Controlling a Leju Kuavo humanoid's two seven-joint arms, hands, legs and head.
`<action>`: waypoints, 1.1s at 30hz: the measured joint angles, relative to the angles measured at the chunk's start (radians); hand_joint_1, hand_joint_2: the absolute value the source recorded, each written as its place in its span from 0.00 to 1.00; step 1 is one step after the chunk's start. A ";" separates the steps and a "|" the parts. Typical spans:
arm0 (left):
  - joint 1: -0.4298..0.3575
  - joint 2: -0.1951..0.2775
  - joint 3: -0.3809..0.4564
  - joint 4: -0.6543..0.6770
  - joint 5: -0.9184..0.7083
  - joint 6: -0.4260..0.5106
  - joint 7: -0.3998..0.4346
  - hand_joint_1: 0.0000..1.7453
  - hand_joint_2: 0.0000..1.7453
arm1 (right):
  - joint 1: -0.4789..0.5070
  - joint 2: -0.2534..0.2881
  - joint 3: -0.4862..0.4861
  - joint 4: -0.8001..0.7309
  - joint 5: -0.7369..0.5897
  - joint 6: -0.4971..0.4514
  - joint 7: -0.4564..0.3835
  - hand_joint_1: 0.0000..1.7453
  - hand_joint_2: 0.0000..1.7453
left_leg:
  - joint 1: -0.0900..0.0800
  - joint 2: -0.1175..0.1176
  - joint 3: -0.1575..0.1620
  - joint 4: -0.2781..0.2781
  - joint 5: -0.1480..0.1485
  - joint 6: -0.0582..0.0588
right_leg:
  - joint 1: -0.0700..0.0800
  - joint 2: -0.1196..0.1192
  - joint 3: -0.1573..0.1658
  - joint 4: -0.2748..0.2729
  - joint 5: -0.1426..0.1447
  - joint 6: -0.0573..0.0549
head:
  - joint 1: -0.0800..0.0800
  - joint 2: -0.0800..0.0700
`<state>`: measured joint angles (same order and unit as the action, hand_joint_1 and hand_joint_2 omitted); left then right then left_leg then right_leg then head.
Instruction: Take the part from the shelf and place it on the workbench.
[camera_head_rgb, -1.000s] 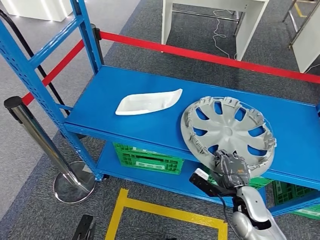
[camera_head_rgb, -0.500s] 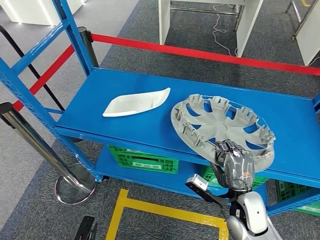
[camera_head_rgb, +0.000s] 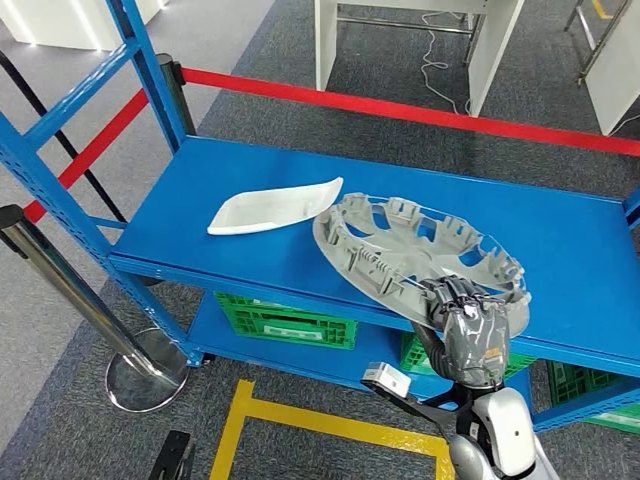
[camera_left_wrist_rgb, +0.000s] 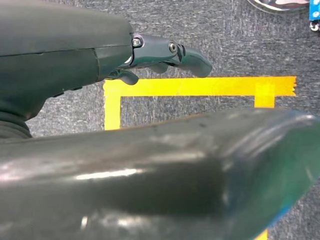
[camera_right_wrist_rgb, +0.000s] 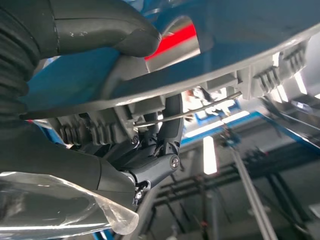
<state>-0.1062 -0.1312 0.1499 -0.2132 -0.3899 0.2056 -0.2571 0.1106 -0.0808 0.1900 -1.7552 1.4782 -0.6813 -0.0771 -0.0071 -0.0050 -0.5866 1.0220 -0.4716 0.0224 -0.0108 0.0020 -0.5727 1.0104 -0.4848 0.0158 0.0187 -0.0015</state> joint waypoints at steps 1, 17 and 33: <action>0.000 0.000 0.000 0.000 0.000 0.000 0.000 0.00 0.00 | 0.000 0.000 0.000 0.000 0.000 0.000 0.000 1.00 1.00 | 0.000 0.000 0.000 0.000 0.000 0.000 | 0.000 0.000 0.000 0.000 0.000 0.000 | 0.000 0.000; -0.003 -0.010 0.030 -0.002 -0.027 0.020 -0.016 0.00 0.00 | -0.001 0.248 -0.176 -0.244 -0.215 -0.003 -0.552 1.00 1.00 | 0.011 0.000 -0.066 0.160 -0.092 -0.027 | -0.011 -0.002 0.006 0.008 -0.012 -0.010 | 0.000 0.000; -0.002 -0.015 0.041 -0.002 -0.070 0.021 -0.029 0.00 0.00 | -0.006 0.362 -0.282 -0.354 -0.356 -0.008 -0.618 1.00 1.00 | 0.014 -0.001 -0.014 0.004 0.008 0.012 | -0.005 0.000 -0.082 0.197 -0.128 0.025 | 0.005 0.000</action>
<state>-0.1084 -0.1467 0.1906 -0.2148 -0.4599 0.2264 -0.2858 0.1042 0.2808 -0.0918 -2.1093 1.1227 -0.6893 -0.6951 0.0068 -0.0060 -0.6008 1.0255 -0.4639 0.0343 -0.0161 0.0019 -0.6549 1.2073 -0.6130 0.0404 0.0236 -0.0015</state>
